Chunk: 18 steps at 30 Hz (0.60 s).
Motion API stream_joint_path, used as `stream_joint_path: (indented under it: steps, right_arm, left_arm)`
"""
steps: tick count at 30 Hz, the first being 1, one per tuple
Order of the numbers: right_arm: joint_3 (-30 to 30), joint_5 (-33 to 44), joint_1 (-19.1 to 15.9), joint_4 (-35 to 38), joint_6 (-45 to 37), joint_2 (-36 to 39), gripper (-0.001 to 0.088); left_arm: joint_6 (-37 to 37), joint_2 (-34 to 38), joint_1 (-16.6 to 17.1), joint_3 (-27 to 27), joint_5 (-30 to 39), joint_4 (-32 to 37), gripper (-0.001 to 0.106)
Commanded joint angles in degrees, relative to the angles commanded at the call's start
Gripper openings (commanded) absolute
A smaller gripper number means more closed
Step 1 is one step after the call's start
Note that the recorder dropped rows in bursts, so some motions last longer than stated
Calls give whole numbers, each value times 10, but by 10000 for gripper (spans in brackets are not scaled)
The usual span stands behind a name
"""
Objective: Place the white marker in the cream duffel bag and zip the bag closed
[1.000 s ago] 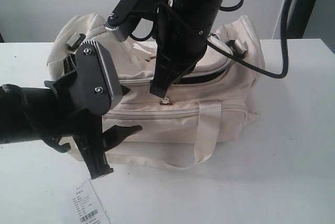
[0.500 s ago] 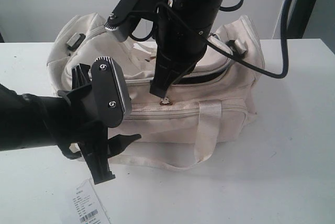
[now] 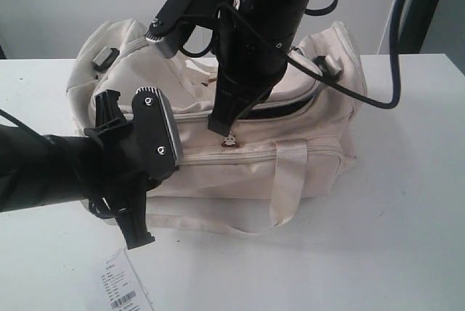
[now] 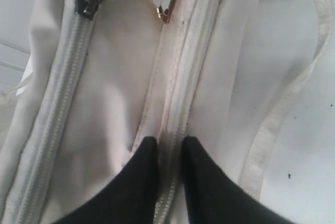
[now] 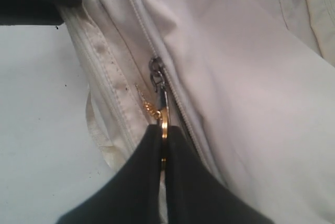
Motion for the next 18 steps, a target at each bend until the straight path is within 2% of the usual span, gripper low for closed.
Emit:
stream_joint_path:
  steps: [2,3,4,18]
  right_arm:
    - [0,0,0,0,0,0,0]
    - [0,0,0,0,0,0,0]
    - [0,0,0,0,0,0,0]
    - [0,0,0,-2,1,0,0]
  left_arm:
    - [0,0,0,0,-2,6,158]
    - [0,0,0,0,-2,6,52]
    - [0,0,0,0,-2,6,0]
    - [0,0,0,0,-6,8,0]
